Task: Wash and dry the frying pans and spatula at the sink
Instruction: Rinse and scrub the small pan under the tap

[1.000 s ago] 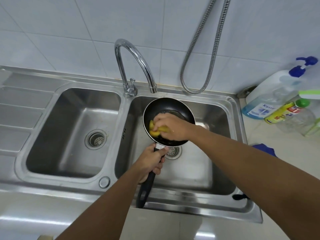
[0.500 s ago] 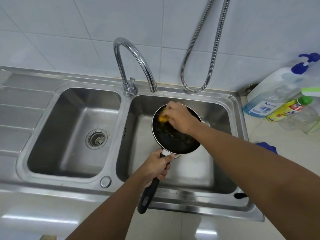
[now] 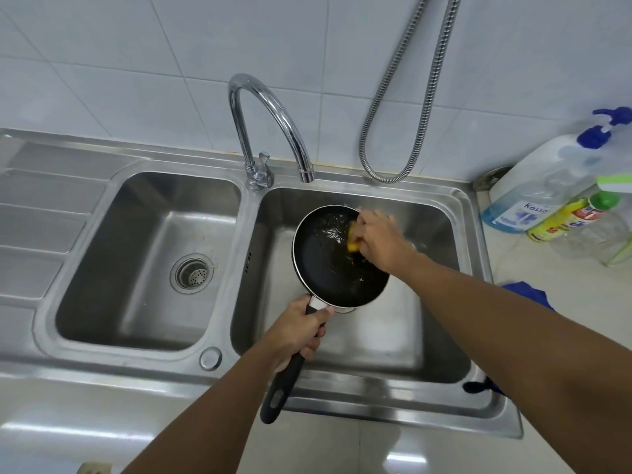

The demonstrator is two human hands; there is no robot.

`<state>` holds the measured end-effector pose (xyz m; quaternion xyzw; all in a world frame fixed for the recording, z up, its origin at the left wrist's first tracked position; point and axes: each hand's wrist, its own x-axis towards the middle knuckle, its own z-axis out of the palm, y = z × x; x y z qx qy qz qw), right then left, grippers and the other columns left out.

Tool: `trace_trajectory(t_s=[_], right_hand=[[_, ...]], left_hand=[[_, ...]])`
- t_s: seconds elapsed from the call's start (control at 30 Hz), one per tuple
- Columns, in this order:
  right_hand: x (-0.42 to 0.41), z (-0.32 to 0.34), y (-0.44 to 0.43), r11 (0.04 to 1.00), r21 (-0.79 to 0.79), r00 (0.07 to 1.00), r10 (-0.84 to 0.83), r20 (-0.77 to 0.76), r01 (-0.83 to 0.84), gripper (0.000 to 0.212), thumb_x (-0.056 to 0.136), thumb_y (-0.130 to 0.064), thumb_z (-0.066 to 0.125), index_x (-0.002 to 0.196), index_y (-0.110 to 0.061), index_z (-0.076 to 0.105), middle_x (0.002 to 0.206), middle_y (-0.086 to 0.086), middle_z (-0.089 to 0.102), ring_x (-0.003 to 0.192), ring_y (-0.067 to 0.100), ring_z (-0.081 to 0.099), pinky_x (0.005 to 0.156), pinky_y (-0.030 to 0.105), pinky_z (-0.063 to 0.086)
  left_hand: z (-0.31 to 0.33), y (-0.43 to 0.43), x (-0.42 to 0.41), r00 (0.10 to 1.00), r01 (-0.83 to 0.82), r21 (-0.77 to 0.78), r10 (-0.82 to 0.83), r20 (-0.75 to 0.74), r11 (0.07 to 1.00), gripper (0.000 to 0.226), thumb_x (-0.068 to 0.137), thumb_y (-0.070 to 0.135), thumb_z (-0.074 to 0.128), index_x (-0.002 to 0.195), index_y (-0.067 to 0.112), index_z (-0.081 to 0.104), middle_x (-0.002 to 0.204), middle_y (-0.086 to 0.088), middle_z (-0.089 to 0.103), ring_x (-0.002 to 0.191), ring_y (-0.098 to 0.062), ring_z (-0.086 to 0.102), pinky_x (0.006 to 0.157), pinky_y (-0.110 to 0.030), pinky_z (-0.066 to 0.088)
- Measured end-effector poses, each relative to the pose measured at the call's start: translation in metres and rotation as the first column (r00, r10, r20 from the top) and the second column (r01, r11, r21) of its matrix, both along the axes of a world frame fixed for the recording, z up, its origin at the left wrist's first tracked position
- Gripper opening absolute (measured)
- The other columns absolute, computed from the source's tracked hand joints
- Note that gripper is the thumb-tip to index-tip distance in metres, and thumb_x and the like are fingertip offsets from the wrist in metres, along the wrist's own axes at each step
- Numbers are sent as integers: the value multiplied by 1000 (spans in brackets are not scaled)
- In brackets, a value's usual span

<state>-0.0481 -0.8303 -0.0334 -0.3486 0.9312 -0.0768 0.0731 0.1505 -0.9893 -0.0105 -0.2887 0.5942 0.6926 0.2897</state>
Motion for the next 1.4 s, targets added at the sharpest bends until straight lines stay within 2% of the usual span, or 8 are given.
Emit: trace_trajectory(t_s=[0.23, 0.43, 0.6, 0.7, 0.87, 1.03, 1.2, 1.4], right_hand=[[39, -5, -49, 904, -426, 974, 123, 190, -31, 31, 81, -9, 74, 110, -18, 70, 121, 2, 56, 107, 22, 57, 92, 29, 44], [49, -19, -18, 948, -311, 927, 169, 336, -60, 24, 75, -6, 74, 95, -19, 73, 122, 4, 56, 109, 21, 47, 97, 28, 32], [17, -18, -6, 967, -246, 995, -47, 93, 69, 28, 73, 9, 64, 94, -9, 68, 111, 13, 58, 99, 36, 56, 89, 45, 46], [14, -5, -25, 937, -332, 994, -92, 67, 109, 35, 77, 9, 61, 107, -8, 62, 116, 14, 53, 101, 34, 54, 85, 41, 46], [39, -1, -36, 948, -318, 970, 74, 230, 3, 50, 80, -6, 65, 125, -21, 50, 128, 7, 41, 110, 26, 49, 91, 35, 44], [44, -1, -32, 889, -326, 878, -150, 454, 321, 51, 98, -20, 55, 146, -21, 40, 135, 13, 50, 121, 29, 52, 100, 36, 42], [27, 20, -52, 901, -233, 867, -240, 436, 367, 40, 105, -51, 40, 117, -14, 49, 105, 14, 62, 96, 31, 60, 84, 44, 48], [28, 32, -60, 943, -192, 915, -190, 356, 271, 54, 110, -40, 22, 69, -21, 51, 62, -1, 56, 63, 21, 58, 68, 35, 38]], left_hand=[[-5, 3, -7, 999, 36, -108, -41, -36, 993, 17, 104, 29, 58, 115, 16, 56, 72, -5, 47, 47, -10, 38, 42, -25, 32], [-10, -14, -12, 997, -68, -77, 66, -32, 995, 14, 104, 28, 59, 102, 16, 53, 68, -3, 46, 45, -9, 35, 39, -22, 27], [-4, -10, -9, 999, -13, -53, 11, -39, 999, 13, 104, 26, 59, 104, 14, 54, 68, -4, 46, 44, -8, 33, 39, -21, 27], [-2, 0, -10, 997, 26, -85, -32, -66, 996, 11, 104, 27, 59, 108, 16, 56, 74, -8, 44, 45, -10, 34, 40, -23, 29], [-7, 0, -18, 995, 37, -182, -53, -87, 983, 8, 104, 27, 58, 103, 20, 55, 72, -6, 47, 44, -11, 39, 40, -24, 34], [-9, -8, -20, 996, 21, -224, -39, -78, 974, 9, 103, 29, 59, 100, 23, 54, 71, -4, 48, 47, -11, 40, 40, -24, 35], [-2, -1, -19, 996, 28, -148, -40, -75, 989, 10, 104, 28, 59, 103, 20, 54, 77, -9, 46, 46, -10, 36, 41, -24, 31], [2, 14, -15, 999, 17, -38, -19, -41, 999, 15, 104, 30, 60, 97, 19, 53, 70, -3, 49, 45, -9, 35, 40, -22, 27]])
